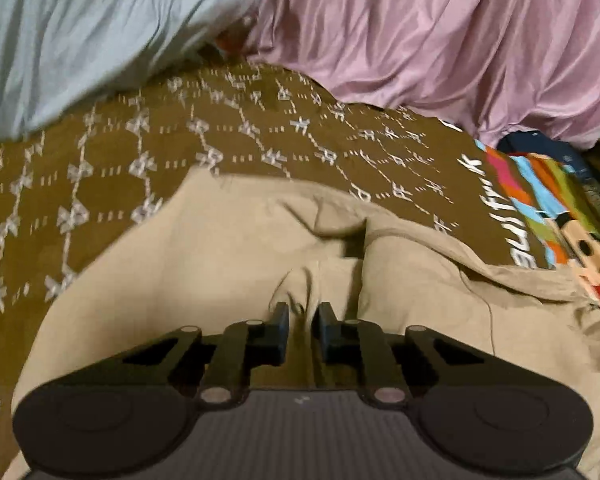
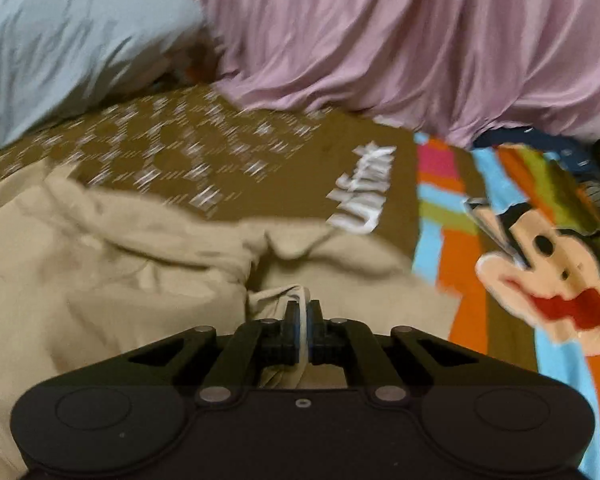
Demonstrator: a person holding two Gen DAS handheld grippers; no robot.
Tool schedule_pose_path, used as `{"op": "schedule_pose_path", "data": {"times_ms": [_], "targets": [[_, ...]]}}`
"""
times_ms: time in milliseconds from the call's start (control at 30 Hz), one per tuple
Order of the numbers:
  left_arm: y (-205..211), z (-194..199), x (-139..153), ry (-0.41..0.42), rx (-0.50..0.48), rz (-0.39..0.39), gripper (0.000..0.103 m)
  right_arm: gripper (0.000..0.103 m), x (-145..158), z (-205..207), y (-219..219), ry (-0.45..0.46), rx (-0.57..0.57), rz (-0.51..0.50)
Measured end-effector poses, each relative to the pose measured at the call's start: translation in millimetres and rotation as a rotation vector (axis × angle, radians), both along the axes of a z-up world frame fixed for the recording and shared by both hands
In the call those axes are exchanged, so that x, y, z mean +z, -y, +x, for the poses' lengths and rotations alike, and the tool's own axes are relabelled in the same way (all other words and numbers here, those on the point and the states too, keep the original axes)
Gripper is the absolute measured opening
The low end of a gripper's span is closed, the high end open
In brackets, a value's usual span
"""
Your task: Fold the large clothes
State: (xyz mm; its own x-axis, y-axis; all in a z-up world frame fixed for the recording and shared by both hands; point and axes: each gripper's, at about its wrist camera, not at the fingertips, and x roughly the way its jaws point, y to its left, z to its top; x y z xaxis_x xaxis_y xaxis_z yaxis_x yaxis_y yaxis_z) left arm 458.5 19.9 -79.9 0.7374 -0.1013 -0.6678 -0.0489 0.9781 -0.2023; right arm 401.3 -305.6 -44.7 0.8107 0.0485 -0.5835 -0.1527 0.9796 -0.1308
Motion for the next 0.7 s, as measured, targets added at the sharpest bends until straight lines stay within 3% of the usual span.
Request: {"op": "schedule_pose_path", "data": {"times_ms": [133, 200, 300, 433, 500, 633, 700], "targets": [[3, -1, 8, -0.007, -0.028, 0.035, 0.019, 0.004, -9, 1, 1, -0.009, -0.015, -0.015], [-4, -15, 15, 0.013, -0.026, 0.043, 0.026, 0.018, -9, -10, 2, 0.020, -0.014, -0.051], [-17, -34, 28, 0.050, -0.005, -0.001, 0.046, 0.029, 5, -27, 2, 0.105, -0.022, -0.075], [-11, -47, 42, 0.091, -0.045, -0.070, 0.052, 0.037, 29, -53, -8, 0.215, 0.004, -0.042], [4, -47, 39, 0.075, -0.092, -0.039, 0.056, 0.048, 33, -57, -18, 0.213, 0.061, 0.003], [36, -36, 9, -0.060, -0.119, 0.127, 0.055, 0.049, 9, -51, -40, 0.114, 0.130, -0.049], [40, -32, -6, -0.092, -0.120, 0.154, 0.055, 0.049, -13, -44, -40, 0.050, 0.112, -0.066]]}}
